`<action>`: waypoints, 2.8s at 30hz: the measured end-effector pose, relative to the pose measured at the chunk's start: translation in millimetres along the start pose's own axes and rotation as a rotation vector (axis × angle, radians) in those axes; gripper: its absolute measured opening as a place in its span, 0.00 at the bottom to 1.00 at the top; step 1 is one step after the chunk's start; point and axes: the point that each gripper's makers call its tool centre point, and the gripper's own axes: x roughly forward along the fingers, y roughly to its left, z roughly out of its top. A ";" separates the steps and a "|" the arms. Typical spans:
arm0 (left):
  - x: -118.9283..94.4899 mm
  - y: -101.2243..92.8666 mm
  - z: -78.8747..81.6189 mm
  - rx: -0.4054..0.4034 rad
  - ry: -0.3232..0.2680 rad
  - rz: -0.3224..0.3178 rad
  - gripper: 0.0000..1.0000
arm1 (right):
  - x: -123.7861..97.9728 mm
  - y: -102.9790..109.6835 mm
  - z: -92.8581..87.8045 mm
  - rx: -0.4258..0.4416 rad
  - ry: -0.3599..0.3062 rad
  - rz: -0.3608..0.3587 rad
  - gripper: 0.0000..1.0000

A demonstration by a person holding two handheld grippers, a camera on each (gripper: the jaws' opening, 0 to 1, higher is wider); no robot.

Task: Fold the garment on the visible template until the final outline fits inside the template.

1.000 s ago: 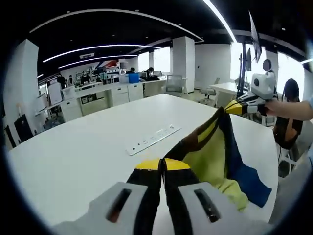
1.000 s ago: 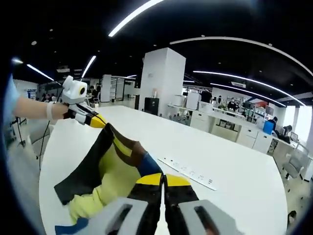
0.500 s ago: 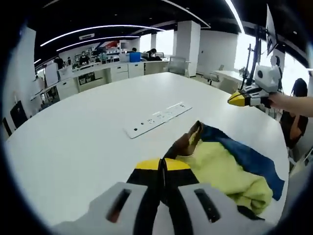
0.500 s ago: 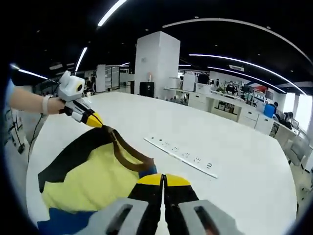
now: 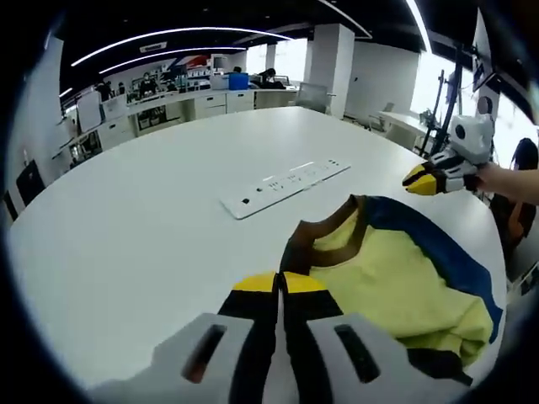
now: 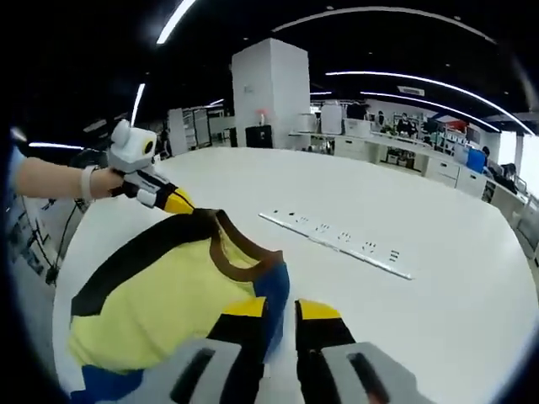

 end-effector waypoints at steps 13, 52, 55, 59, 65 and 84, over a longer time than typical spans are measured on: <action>-0.2 3.6 -2.1 -0.012 -0.001 0.004 0.00 | 2.3 -3.4 0.3 0.006 0.010 -0.036 0.00; 42.0 17.9 -20.5 0.007 0.009 0.057 0.00 | 35.9 -38.5 -21.5 0.020 0.080 -0.109 0.00; 40.1 17.5 -18.7 0.001 -0.005 0.054 0.06 | 31.8 -39.4 -19.2 0.018 0.077 -0.113 0.00; 37.6 11.7 -17.0 0.028 -0.009 0.029 0.23 | 27.6 -39.5 -12.9 0.044 0.052 -0.110 0.15; 29.0 4.5 -12.2 0.032 -0.034 0.005 0.39 | 20.0 -31.0 -5.6 -0.005 0.011 -0.093 0.31; -36.7 -29.4 -0.2 0.016 -0.109 -0.060 0.73 | -24.5 2.6 -2.5 0.006 -0.027 -0.045 0.76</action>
